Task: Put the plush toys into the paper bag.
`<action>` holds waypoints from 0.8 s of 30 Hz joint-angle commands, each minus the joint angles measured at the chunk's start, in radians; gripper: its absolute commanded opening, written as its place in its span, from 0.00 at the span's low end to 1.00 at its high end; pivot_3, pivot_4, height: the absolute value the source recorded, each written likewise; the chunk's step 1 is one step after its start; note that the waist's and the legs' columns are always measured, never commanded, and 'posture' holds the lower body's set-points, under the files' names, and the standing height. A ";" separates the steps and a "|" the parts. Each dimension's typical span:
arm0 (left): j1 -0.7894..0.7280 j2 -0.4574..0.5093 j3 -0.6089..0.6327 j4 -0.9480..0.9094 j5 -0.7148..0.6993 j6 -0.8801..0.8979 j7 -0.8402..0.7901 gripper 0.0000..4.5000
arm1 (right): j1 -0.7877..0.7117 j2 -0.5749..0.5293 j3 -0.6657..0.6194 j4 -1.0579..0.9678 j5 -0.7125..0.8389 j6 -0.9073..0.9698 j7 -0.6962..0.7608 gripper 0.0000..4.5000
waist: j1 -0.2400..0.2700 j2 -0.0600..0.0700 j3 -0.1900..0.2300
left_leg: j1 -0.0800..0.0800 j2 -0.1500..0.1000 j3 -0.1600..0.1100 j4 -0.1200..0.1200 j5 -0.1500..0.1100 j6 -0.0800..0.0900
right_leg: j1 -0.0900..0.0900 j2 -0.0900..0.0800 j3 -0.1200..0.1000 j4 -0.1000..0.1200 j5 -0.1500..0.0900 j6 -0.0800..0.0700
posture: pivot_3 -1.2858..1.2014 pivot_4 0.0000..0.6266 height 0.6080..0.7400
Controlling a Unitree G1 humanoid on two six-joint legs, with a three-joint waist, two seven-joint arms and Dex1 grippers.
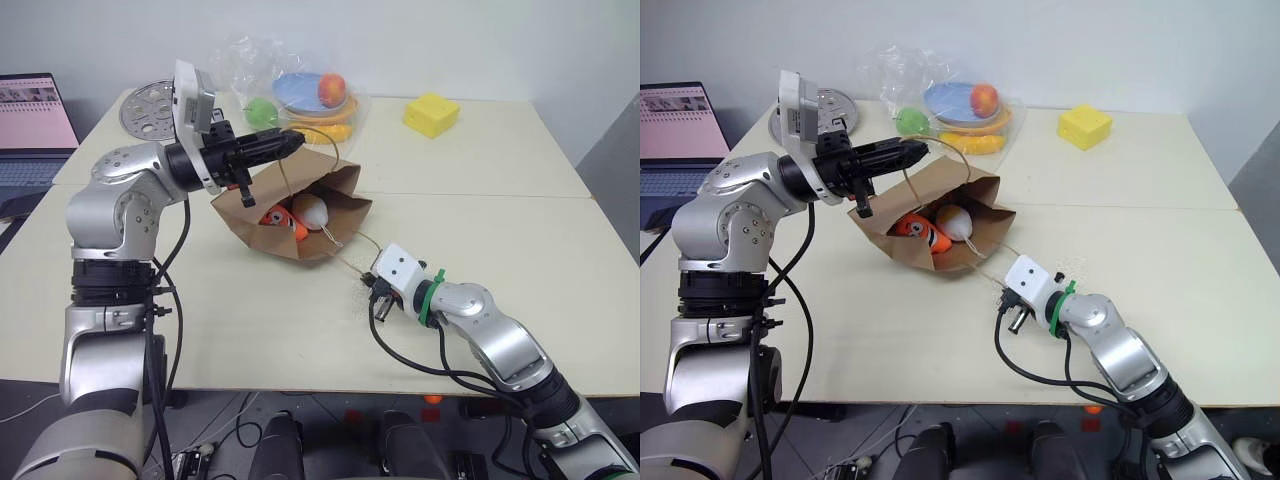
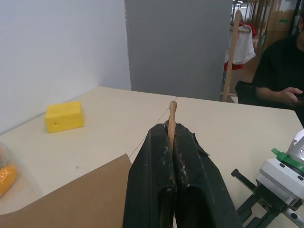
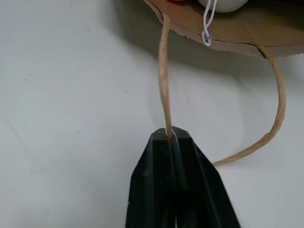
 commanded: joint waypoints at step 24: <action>0.023 -0.014 0.051 -0.046 -0.023 0.007 0.045 0.00 | -0.349 0.122 -0.253 -0.119 0.254 0.095 -0.007 0.01 | 0.000 0.000 0.000 | 0.000 0.000 -0.001 0.000 0.000 0.000 | 0.000 0.000 -0.001 0.001 0.000 0.000 | 0.52 0.24 1.00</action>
